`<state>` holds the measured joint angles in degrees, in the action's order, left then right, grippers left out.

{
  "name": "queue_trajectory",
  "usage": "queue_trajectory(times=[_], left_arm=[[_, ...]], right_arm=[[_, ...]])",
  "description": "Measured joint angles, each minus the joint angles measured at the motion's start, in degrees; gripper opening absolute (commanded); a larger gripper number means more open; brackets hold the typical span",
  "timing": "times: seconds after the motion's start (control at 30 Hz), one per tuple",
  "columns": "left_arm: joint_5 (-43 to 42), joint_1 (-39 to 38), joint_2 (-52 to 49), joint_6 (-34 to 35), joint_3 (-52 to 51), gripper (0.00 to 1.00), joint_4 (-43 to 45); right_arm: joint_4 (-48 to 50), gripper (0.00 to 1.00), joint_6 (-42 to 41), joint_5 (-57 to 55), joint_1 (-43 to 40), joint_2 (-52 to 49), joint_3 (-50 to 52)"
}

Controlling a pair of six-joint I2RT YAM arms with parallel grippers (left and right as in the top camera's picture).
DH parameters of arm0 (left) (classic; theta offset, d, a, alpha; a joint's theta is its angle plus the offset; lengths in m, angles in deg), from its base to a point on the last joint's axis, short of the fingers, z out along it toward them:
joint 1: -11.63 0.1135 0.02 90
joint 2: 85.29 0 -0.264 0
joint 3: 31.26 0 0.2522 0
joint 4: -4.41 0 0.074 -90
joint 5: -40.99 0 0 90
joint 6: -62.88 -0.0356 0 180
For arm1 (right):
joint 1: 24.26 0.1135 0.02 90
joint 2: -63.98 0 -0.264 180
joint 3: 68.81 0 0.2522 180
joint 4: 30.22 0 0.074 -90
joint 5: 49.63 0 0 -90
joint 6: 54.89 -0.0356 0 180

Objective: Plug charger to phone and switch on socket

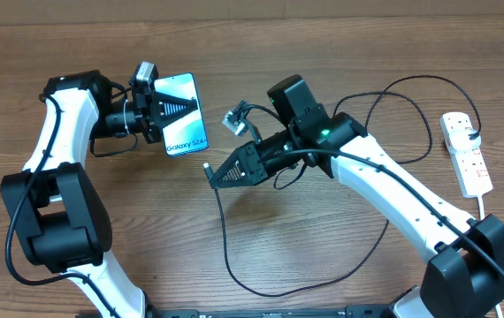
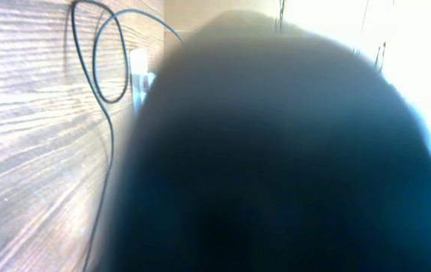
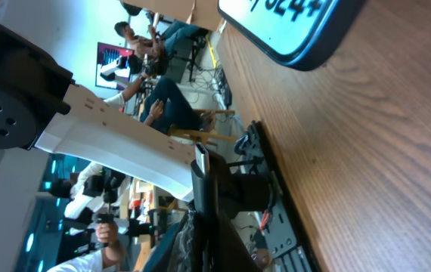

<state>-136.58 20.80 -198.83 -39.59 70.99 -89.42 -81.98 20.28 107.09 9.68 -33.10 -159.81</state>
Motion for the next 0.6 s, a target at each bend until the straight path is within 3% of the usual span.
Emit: queue_trajectory(times=[0.6], left_arm=[[-0.31,-6.08,0.50,0.07,0.00,0.04,-1.11]], right_arm=[[3.76,0.04,-9.03,-0.57,0.46,0.00,0.00]])
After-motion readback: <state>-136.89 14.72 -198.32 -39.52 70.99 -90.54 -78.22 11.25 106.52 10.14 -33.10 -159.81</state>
